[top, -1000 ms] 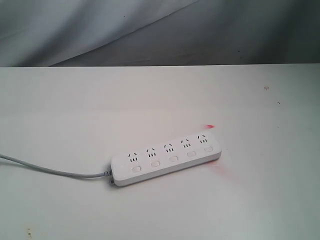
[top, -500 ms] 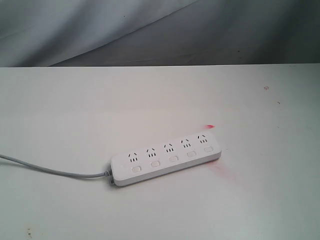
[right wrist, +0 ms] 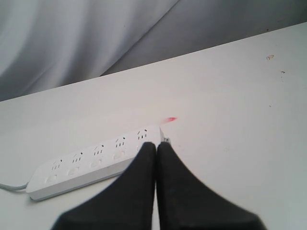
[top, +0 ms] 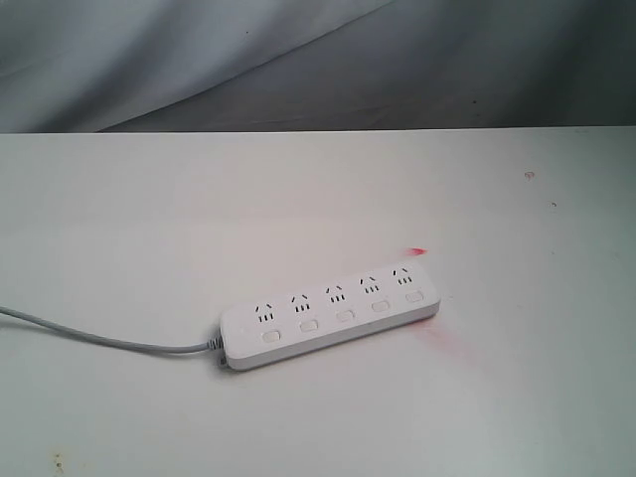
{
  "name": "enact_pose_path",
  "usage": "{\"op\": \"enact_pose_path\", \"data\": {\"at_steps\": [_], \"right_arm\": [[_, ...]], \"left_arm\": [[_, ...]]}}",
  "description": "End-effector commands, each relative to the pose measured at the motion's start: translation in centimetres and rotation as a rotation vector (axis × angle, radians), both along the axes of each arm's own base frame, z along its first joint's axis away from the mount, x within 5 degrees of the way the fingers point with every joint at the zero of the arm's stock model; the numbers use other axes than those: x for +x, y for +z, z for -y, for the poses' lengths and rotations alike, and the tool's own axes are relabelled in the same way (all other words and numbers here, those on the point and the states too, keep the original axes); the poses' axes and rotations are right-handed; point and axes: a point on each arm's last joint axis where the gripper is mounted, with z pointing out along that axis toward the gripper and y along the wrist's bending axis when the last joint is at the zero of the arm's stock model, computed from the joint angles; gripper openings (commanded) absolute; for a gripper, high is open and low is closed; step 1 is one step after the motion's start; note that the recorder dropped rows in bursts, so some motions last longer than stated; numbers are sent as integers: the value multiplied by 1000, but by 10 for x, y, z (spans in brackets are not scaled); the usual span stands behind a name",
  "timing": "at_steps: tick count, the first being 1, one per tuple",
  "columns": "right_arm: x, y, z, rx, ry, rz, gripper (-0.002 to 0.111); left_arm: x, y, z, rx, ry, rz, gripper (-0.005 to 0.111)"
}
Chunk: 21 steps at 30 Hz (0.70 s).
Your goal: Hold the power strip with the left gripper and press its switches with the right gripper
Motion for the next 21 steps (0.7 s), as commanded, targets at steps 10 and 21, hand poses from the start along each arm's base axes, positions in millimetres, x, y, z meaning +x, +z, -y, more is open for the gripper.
{"op": "enact_pose_path", "data": {"at_steps": [10, 21], "right_arm": [[-2, 5, 15, -21, -196, 123, 0], [-3, 14, 17, -234, -265, 284, 0]], "left_arm": [[0, 0, 0, 0, 0, 15, 0], [0, 0, 0, 0, 0, 17, 0]]}}
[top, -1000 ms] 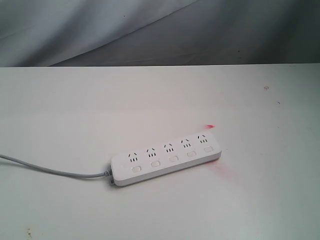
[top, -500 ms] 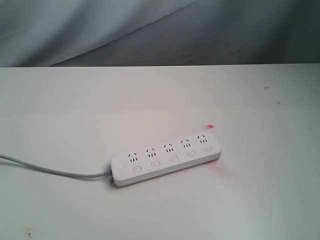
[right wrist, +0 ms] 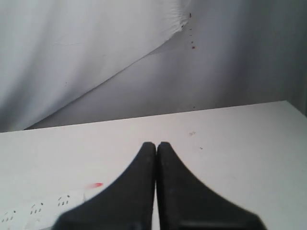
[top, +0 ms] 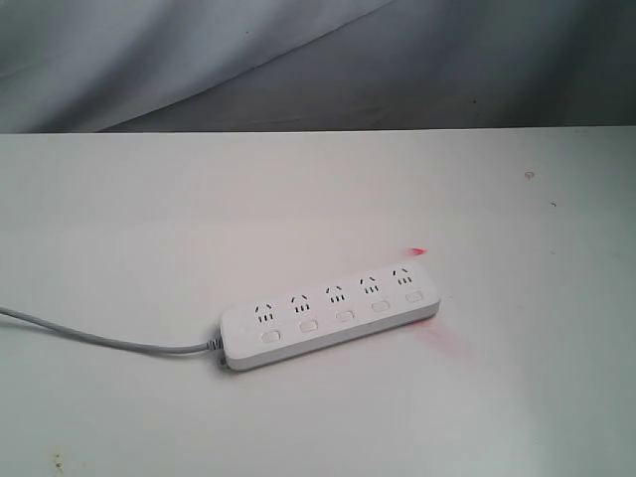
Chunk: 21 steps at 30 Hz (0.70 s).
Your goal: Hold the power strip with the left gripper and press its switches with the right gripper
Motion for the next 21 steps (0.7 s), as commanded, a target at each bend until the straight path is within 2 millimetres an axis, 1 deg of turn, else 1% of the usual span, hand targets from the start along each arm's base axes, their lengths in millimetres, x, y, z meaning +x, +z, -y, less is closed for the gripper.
{"op": "enact_pose_path", "data": {"at_steps": [1, 5, 9, 15, 21], "right_arm": [[0, 0, 1, -70, -32, 36, 0], [-1, 2, 1, -123, -50, 69, 0], [-1, 3, 2, -130, -71, 71, 0], [-1, 3, 1, -175, -58, 85, 0], [-1, 3, 1, -179, -59, 86, 0]], "left_arm": [[0, 0, 0, -4, 1, 14, 0], [0, 0, 0, -4, 1, 14, 0], [0, 0, 0, -4, 1, 14, 0], [0, 0, 0, -4, 1, 14, 0], [0, 0, 0, -4, 1, 14, 0]]}}
